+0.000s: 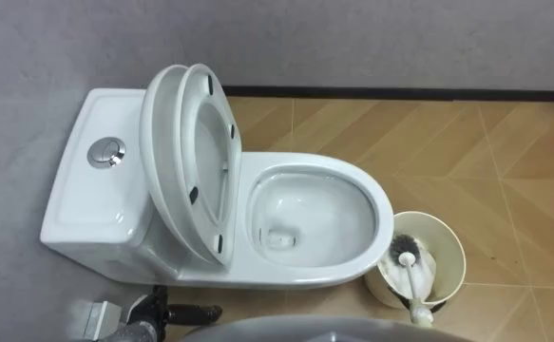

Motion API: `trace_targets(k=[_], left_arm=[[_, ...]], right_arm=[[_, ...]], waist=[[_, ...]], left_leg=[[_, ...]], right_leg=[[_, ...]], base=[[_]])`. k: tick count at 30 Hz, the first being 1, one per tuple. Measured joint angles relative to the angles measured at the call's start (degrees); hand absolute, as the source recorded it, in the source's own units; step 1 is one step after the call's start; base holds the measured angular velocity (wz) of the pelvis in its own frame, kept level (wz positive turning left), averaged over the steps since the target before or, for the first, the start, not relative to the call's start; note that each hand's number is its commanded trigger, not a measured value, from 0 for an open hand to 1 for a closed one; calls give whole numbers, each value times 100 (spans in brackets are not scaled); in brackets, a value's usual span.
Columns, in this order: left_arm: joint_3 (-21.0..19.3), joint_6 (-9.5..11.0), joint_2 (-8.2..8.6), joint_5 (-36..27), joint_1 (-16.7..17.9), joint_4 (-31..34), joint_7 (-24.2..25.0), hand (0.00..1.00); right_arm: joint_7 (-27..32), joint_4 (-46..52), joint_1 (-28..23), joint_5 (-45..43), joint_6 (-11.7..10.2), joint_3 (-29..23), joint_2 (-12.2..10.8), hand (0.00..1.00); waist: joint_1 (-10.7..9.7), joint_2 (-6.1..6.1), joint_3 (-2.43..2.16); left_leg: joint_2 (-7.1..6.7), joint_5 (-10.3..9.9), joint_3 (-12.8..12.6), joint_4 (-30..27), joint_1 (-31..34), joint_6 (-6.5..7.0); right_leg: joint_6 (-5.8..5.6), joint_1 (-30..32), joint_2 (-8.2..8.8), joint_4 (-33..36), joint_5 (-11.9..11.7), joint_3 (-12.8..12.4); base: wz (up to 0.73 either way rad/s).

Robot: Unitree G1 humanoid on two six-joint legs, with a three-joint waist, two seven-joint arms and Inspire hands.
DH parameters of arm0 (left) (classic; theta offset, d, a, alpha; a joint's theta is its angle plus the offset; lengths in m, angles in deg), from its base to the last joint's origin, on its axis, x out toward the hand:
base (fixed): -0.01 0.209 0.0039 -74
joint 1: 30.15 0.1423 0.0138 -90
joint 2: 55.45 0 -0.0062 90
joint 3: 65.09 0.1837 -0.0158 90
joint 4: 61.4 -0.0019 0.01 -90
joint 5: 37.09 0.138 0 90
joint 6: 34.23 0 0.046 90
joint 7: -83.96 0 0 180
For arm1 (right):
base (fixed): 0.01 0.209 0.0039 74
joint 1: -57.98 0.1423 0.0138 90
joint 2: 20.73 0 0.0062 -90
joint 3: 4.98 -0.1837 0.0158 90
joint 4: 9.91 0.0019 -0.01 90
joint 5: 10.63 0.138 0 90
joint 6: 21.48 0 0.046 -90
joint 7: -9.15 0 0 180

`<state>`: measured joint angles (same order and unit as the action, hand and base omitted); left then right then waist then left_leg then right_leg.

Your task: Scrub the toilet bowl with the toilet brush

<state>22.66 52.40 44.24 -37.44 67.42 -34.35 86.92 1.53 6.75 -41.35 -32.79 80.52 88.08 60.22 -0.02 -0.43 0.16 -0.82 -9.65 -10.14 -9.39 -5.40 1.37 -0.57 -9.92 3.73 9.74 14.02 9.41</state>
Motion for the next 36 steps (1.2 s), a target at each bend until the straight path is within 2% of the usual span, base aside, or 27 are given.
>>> trace_targets(k=[6, 15, 21, 23, 29, 32, 36], left_arm=[[-98, -4, 49, -3, 36, 63, -74, 0], [-263, -104, 116, -16, 89, 111, -242, 0], [-526, -154, 124, -7, 133, 105, -245, 0], [-697, -163, 118, -10, 233, 108, -277, 0], [-986, -215, 79, -7, 343, 108, -413, 0], [-1088, -276, -21, 105, 400, 109, -569, 0], [-1149, -388, -123, 331, 591, 109, -687, 0]], right_arm=[[97, 87, 42, 117, -2, -39, 12, 0], [682, -54, 146, 536, 10, -320, 7, 0], [1309, -189, 35, 1499, 4, -832, 11, 0], [1512, -230, 9, 1878, 5, -1181, 20, 0], [2007, -211, -88, 2926, -28, -1832, 42, 0], [2311, -162, -102, 3391, -72, -2212, 50, 0], [2576, 63, -122, 3603, -129, -2378, 73, 0]], waist=[[16, 2, -10], [8, -32, -29], [10, -66, -33], [-123, -87, -19], [-298, -132, -14], [-317, -160, -16], [-317, -179, -20]], left_leg=[[-35, 1, 7, -4, -1, -1], [-53, -4, -1, 16, -25, 7], [-53, -4, -3, 27, -42, 6], [-74, -4, 48, 27, -68, 7], [-85, -48, 97, -12, -67, 18], [-86, -65, 91, -13, -68, 18], [-88, -69, 90, -5, -66, 17]], right_leg=[[1, -10, -2, 19, -1, -4], [-4, -20, 10, -6, 3, -6], [-4, -26, 4, -10, 3, -62], [-4, -99, 4, -58, 4, -64], [-6, -145, 2, -98, 5, -60], [-12, -136, 3, -98, 8, -55], [-12, -124, 4, -98, 8, -65]], base=[[0], [0], [0], [10], [4], [-4], [-1]])
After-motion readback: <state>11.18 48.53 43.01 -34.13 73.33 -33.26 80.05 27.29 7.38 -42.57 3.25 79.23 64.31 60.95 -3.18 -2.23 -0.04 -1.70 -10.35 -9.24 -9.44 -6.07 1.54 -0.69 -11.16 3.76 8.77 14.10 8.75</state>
